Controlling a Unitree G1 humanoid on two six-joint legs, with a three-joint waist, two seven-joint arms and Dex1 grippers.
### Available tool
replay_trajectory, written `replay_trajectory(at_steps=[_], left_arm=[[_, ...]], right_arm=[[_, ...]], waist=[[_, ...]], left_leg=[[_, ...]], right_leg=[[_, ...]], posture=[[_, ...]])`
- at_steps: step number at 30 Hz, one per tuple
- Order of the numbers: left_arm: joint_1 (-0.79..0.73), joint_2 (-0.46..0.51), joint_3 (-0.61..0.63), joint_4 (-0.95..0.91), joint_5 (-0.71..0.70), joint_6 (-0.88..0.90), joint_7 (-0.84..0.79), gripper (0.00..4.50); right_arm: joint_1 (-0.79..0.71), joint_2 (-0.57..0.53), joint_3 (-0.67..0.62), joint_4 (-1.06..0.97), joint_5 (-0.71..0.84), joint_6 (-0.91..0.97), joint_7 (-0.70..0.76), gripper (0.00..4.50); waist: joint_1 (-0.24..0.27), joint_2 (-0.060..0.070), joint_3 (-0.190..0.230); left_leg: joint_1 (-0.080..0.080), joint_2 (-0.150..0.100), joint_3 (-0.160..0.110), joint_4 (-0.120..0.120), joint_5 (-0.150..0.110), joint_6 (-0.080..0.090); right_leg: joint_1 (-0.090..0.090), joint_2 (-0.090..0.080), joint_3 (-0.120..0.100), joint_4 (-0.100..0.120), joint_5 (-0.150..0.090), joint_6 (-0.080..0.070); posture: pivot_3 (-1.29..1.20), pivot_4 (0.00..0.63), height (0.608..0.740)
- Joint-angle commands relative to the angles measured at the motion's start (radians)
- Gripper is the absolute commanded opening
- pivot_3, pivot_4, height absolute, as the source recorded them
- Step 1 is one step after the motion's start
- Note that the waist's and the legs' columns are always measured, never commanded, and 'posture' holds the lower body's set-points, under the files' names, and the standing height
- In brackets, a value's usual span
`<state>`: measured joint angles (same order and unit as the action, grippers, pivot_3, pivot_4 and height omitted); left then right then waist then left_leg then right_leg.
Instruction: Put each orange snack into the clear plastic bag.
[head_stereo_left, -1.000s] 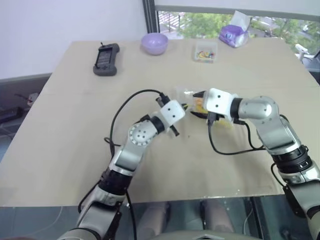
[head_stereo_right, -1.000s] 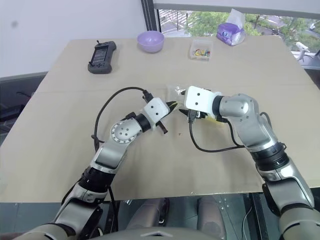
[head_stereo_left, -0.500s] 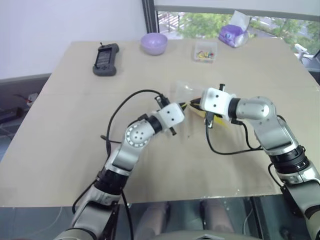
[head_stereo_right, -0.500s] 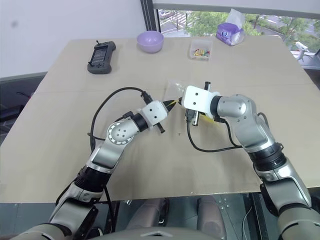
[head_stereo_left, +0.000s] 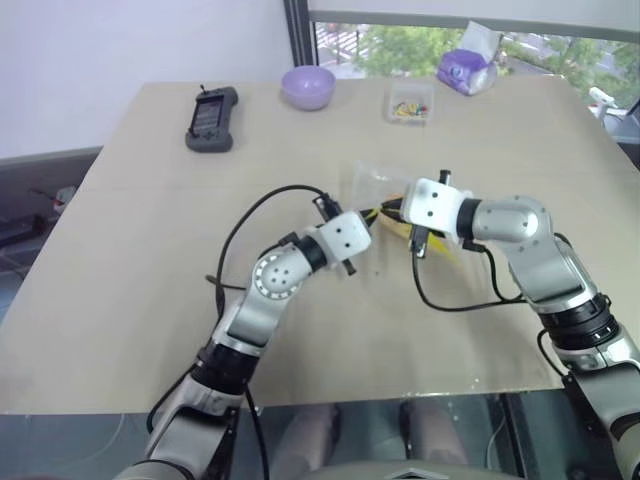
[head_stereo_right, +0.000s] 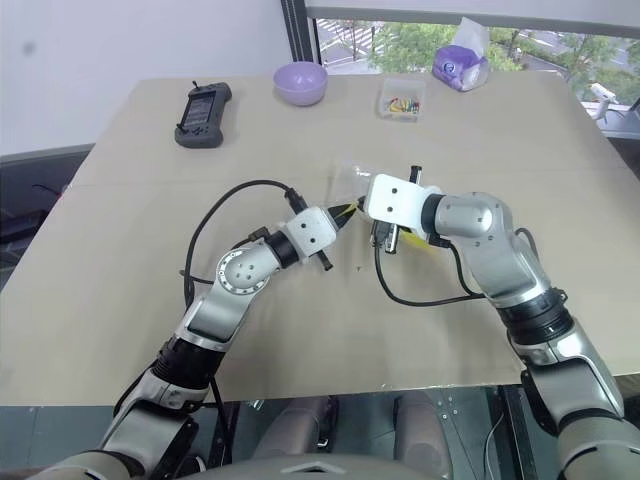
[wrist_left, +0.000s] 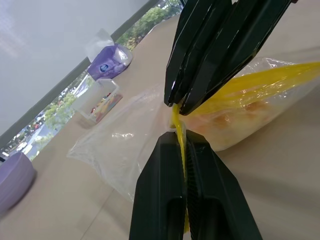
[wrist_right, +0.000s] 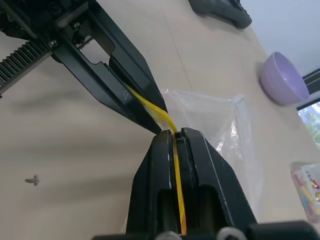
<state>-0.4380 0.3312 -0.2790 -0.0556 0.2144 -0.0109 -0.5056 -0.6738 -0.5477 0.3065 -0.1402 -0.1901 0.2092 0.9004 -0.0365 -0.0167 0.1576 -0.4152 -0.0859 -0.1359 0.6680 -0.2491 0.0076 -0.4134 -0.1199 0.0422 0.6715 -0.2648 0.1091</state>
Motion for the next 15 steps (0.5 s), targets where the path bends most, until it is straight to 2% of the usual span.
replay_trajectory(at_steps=[1,15], left_arm=[[-0.008,-0.009,-0.005,-0.018,-0.003,-0.036,0.004,0.00],[-0.006,-0.017,-0.001,-0.015,-0.003,-0.027,0.010,0.00]], right_arm=[[0.000,-0.012,-0.007,-0.027,-0.004,-0.021,-0.007,0.06],[-0.006,-0.023,-0.013,-0.021,0.002,-0.044,0.001,0.06]], waist=[[0.000,0.000,0.000],[0.000,0.000,0.000]], left_leg=[[0.000,0.000,0.000,0.000,0.000,0.000],[0.000,0.000,0.000,0.000,0.000,0.000]], right_leg=[[0.000,0.000,0.000,0.000,0.000,0.000],[0.000,0.000,0.000,0.000,0.000,0.000]], posture=[[0.00,0.150,0.740],[0.00,0.150,0.740]])
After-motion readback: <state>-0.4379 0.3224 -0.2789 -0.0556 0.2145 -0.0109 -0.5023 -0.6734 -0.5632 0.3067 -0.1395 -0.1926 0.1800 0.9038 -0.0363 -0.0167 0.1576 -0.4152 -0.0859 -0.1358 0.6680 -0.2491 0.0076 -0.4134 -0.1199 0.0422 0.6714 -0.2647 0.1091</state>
